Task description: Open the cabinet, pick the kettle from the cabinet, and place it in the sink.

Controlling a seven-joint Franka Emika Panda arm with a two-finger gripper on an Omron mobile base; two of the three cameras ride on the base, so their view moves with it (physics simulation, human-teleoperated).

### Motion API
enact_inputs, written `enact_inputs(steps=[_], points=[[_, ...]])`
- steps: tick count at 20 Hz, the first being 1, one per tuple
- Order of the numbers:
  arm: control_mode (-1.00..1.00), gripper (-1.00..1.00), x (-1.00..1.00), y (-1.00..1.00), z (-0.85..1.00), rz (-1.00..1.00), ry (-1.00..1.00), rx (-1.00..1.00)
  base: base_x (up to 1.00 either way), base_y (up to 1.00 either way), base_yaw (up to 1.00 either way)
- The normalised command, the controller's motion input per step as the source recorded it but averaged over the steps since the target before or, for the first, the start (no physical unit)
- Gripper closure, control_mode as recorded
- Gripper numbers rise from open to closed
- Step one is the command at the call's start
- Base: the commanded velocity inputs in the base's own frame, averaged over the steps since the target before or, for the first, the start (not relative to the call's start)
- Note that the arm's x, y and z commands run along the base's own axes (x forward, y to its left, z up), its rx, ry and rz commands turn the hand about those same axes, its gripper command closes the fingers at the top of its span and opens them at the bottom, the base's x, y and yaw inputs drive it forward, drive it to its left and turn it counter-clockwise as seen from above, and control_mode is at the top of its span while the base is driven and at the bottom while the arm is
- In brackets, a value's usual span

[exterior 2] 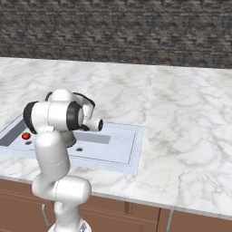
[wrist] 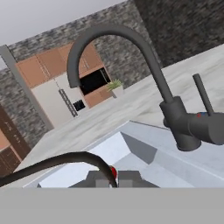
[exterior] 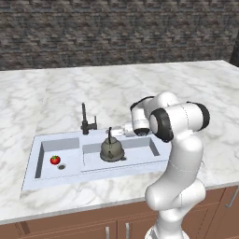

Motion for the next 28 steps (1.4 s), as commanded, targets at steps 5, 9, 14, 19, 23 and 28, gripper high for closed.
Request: enact_inputs(steps=[5,9,14,19,23,28], points=[[-1.0,1.0,0.03,0.06,-0.24,0.02,-0.01,0.0,0.0,0.0,0.0],[-1.0,1.0,-0.01,0.07,-0.23,0.04,-0.08,0.0,0.0,0.0,0.0],[-1.0,1.0,0.06,0.14,-0.05,0.01,-0.08,0.0,0.0,0.0,0.0],[-1.0,1.0,0.17,0.07,0.01,0.0,-0.01,0.0,0.0,0.0,0.0],[-1.0,1.0,0.19,0.07,0.01,0.0,0.0,0.0,0.0,0.0,0.0],[-1.0,1.0,0.16,0.0,0.0,0.0,0.0,0.0,0.0,0.0,0.0]])
